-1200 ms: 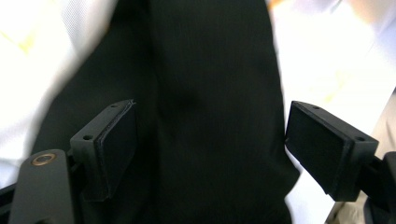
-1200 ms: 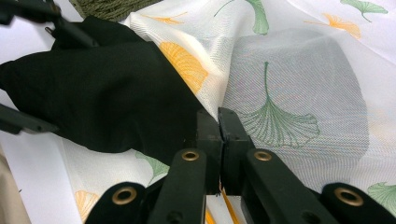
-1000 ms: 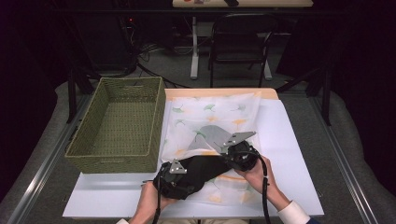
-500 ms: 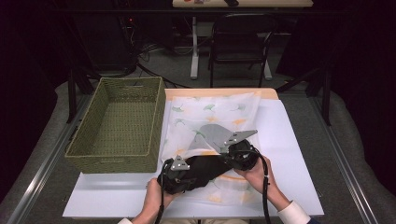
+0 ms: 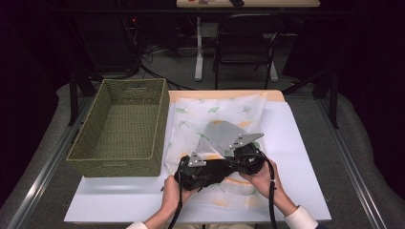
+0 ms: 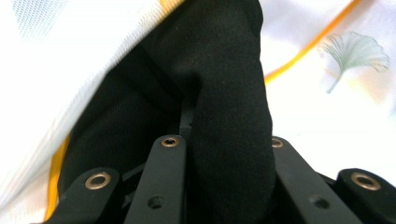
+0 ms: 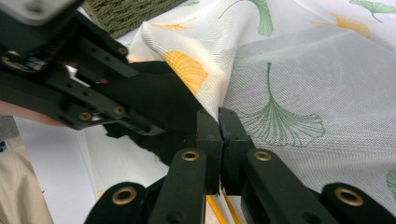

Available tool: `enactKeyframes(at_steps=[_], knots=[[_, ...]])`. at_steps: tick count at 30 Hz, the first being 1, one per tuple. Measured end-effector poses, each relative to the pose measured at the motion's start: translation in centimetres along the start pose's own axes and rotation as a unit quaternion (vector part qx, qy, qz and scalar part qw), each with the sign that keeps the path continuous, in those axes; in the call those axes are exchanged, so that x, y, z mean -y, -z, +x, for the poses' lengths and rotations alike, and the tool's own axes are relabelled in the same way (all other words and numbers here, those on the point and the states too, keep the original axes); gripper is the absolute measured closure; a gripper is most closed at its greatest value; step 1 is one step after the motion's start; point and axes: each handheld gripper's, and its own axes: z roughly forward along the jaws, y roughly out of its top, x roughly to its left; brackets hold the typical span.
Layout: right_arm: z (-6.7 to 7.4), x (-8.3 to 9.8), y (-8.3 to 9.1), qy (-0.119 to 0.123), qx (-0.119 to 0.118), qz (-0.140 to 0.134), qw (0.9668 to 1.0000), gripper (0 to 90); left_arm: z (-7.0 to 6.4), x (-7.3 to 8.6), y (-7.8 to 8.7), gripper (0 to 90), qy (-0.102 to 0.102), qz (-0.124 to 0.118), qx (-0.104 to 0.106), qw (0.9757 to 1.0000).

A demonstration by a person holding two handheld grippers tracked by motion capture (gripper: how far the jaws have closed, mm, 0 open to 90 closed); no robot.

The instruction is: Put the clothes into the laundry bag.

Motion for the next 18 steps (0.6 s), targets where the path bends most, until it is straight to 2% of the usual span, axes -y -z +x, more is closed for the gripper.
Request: enactKeyframes(at_steps=[1,4,5,8,12,15,18], knots=[[-0.1,0.0,0.0,0.000,-0.001,0.001,1.0000,89.0,0.0,0.0,-0.2,78.9,-0.005,-0.002,-0.005,1.0000],[-0.3,0.1,0.0,-0.003,-0.001,0.002,1.0000,88.9,0.1,0.1,-0.5,74.6,0.001,0.002,-0.005,1.0000],[-0.3,0.1,0.0,-0.003,-0.002,0.002,1.0000,89.0,-0.1,0.0,-0.4,72.4,-0.005,0.004,-0.007,1.0000],[-0.2,0.1,0.1,-0.001,-0.002,0.001,1.0000,88.9,-0.5,-0.1,0.1,57.4,-0.014,0.009,-0.011,0.9998],[-0.2,0.1,0.1,0.001,-0.002,0.001,1.0000,88.9,-0.6,0.1,0.9,39.1,-0.005,0.014,-0.020,0.9997],[-0.2,0.1,0.1,0.001,-0.002,0.002,1.0000,88.9,-0.8,0.5,1.7,32.7,-0.004,0.014,-0.023,0.9996],[-0.2,0.1,0.1,0.000,-0.002,0.002,1.0000,88.9,-1.0,1.2,1.9,31.2,-0.003,0.026,-0.032,0.9991]])
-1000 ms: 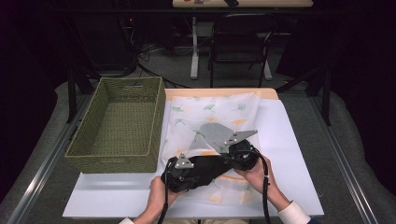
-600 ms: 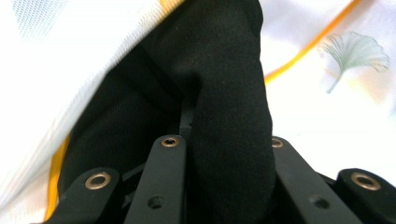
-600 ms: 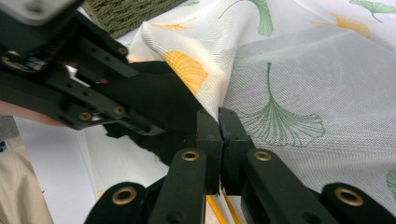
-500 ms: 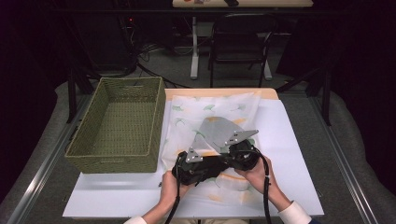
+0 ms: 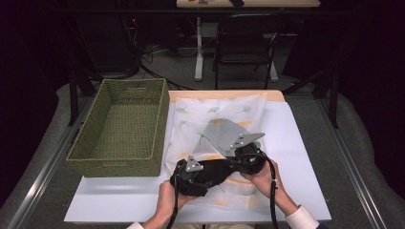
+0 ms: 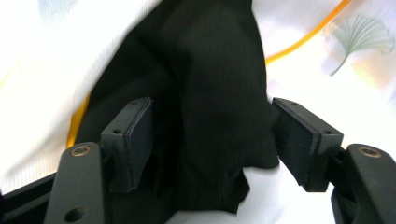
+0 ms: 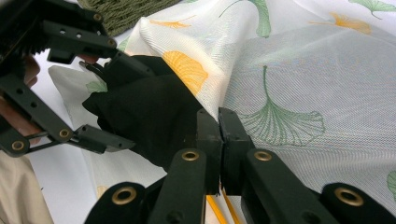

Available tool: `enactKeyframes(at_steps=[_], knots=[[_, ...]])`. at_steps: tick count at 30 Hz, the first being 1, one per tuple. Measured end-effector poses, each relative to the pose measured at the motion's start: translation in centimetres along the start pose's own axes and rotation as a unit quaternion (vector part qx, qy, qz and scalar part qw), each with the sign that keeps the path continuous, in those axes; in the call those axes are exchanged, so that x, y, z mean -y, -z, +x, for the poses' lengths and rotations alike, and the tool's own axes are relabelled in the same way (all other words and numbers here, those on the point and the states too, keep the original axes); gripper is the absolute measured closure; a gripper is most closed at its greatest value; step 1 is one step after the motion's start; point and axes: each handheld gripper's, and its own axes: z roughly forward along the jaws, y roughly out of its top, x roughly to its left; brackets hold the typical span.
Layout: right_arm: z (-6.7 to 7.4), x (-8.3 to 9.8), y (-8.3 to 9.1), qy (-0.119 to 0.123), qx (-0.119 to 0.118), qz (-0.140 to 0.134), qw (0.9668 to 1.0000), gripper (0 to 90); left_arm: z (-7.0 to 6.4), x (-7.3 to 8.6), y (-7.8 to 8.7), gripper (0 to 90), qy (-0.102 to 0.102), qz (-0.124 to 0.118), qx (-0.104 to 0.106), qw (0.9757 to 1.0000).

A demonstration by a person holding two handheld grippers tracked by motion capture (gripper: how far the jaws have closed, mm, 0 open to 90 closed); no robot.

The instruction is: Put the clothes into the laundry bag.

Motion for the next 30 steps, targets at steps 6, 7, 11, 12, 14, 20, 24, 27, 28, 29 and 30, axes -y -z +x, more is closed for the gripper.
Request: enactKeyframes(at_steps=[6,7,11,12,14,20,24,27,28,29,30], knots=[[0.0,-0.1,-0.1,0.001,0.001,0.001,1.0000,88.9,-0.5,0.4,-1.3,43.2,0.015,0.008,-0.024,0.9996],[0.0,0.0,-0.1,0.000,0.001,0.001,1.0000,88.9,-0.6,0.3,-1.6,48.2,0.014,0.004,-0.028,0.9995],[0.0,0.0,0.0,0.000,0.001,0.000,1.0000,88.9,-0.5,-0.1,-2.3,72.1,0.016,-0.002,-0.024,0.9996],[0.1,0.0,0.0,0.001,0.001,-0.001,1.0000,89.0,-0.5,-0.2,-2.4,74.9,0.017,-0.005,-0.023,0.9996],[0.1,-0.1,0.1,0.000,-0.001,-0.002,1.0000,89.0,-0.4,-0.6,-2.5,78.4,0.024,-0.009,-0.019,0.9995],[0.2,-0.3,0.3,-0.002,-0.003,-0.009,1.0000,89.0,0.2,-1.8,-2.8,78.9,0.034,-0.023,-0.019,0.9990],[0.2,-0.4,0.5,-0.004,-0.004,-0.014,0.9999,89.0,0.5,-2.4,-3.4,78.5,0.054,-0.034,-0.029,0.9975],[0.3,-0.4,0.5,-0.003,-0.006,-0.016,0.9999,89.0,0.8,-2.6,-3.8,78.0,0.062,-0.040,-0.033,0.9967],[0.3,-0.4,0.5,-0.003,-0.006,-0.016,0.9998,89.0,0.8,-2.7,-3.9,77.8,0.070,-0.045,-0.034,0.9959],[0.3,-0.4,0.4,-0.003,-0.007,-0.016,0.9998,89.0,0.9,-2.7,-4.0,77.2,0.070,-0.042,-0.033,0.9961],[0.3,-0.4,0.4,-0.004,-0.009,-0.016,0.9998,89.0,1.0,-2.7,-4.1,76.6,0.071,-0.039,-0.032,0.9961]])
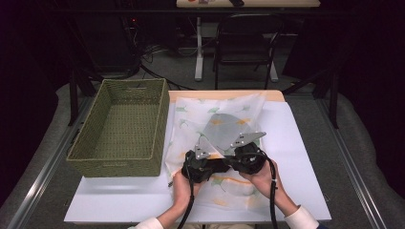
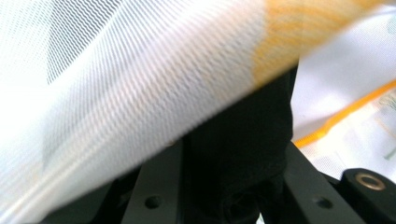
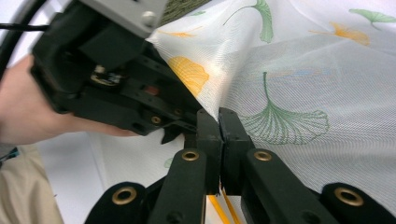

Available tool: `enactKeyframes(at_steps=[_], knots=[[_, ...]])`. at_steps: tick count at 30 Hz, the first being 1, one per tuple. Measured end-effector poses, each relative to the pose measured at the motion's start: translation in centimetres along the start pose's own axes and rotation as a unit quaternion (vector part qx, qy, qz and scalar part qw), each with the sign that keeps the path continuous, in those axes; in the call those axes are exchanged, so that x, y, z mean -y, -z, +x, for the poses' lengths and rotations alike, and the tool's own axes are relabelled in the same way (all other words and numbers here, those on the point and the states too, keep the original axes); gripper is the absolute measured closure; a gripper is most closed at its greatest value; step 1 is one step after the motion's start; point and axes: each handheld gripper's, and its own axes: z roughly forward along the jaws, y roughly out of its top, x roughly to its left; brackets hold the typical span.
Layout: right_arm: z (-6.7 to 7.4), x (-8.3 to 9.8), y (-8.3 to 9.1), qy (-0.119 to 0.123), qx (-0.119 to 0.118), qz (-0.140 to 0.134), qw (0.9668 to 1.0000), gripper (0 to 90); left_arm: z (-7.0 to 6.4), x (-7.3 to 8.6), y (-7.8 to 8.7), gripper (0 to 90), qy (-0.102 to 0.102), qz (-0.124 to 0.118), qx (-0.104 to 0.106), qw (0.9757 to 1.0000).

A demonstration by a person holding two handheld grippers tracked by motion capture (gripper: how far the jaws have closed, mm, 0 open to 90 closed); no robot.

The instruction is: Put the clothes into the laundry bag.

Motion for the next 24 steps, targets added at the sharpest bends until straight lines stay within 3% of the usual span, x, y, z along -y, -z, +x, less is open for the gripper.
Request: enactKeyframes(at_steps=[3,6,10,13,17,19,22,24], knots=[[0.0,0.1,-0.1,-0.002,-0.004,0.003,1.0000,89.0,0.2,0.2,-0.1,72.2,-0.006,0.003,0.006,1.0000],[0.0,0.2,-0.2,0.003,0.000,0.007,1.0000,89.0,0.3,0.5,0.5,60.7,-0.021,0.023,0.021,0.9993],[-0.3,0.3,-0.1,-0.001,0.002,0.008,1.0000,89.0,0.4,0.5,2.2,44.5,-0.039,0.054,0.040,0.9970],[-0.4,0.3,-0.1,-0.002,0.002,0.007,1.0000,89.0,0.8,0.4,4.0,39.2,-0.041,0.052,0.055,0.9963],[-0.4,0.4,-0.1,-0.002,0.001,0.008,1.0000,89.0,1.8,0.5,6.4,38.3,-0.044,0.048,0.057,0.9962],[-0.4,0.4,-0.1,-0.002,0.002,0.008,1.0000,89.0,2.7,0.8,7.3,39.2,-0.040,0.052,0.044,0.9969],[-0.4,0.4,-0.1,-0.001,0.001,0.009,1.0000,88.9,4.3,1.8,7.9,44.1,-0.023,0.069,0.039,0.9966],[-0.4,0.4,-0.2,-0.001,0.001,0.010,0.9999,89.0,5.0,2.5,7.8,46.5,-0.024,0.089,0.027,0.9954]])
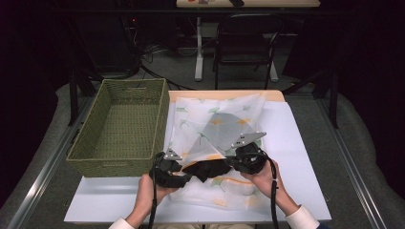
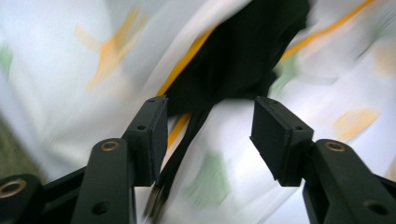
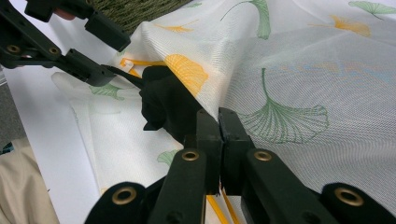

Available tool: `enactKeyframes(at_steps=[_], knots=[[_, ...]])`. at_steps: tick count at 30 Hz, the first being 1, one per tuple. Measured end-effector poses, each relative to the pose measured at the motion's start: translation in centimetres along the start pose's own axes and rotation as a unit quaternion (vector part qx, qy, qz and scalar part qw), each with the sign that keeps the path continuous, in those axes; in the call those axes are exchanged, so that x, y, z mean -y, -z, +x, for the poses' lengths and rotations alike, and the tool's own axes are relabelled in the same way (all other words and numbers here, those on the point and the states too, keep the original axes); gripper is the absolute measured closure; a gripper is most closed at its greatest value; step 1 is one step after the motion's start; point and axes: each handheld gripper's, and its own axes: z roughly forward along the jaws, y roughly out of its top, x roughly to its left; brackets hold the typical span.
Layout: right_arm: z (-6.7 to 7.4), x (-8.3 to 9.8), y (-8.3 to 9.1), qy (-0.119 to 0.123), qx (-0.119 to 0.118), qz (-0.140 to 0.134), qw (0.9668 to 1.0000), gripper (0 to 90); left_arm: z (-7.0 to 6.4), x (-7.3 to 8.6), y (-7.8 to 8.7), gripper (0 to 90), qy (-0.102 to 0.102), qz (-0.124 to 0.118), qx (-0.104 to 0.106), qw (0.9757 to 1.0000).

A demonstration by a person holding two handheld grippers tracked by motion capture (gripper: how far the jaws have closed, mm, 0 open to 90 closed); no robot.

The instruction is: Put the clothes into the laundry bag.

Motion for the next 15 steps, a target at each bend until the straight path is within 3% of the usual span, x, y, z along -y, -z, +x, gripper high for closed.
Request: enactKeyframes(at_steps=[4,9,10,15], knots=[[0.0,0.0,-0.1,0.003,0.001,0.001,1.0000,88.9,0.7,0.9,-1.2,53.0,-0.006,0.033,-0.007,0.9994],[0.0,0.0,-0.1,0.001,-0.001,0.002,1.0000,89.0,0.5,1.1,-2.4,64.0,-0.020,0.062,-0.009,0.9978],[0.0,0.1,-0.1,0.002,-0.001,0.002,1.0000,89.0,0.4,1.1,-2.5,67.6,-0.023,0.063,-0.015,0.9976],[0.1,0.1,-0.1,0.003,0.000,0.001,1.0000,88.9,0.3,1.1,-2.5,83.0,-0.031,0.062,-0.006,0.9976]])
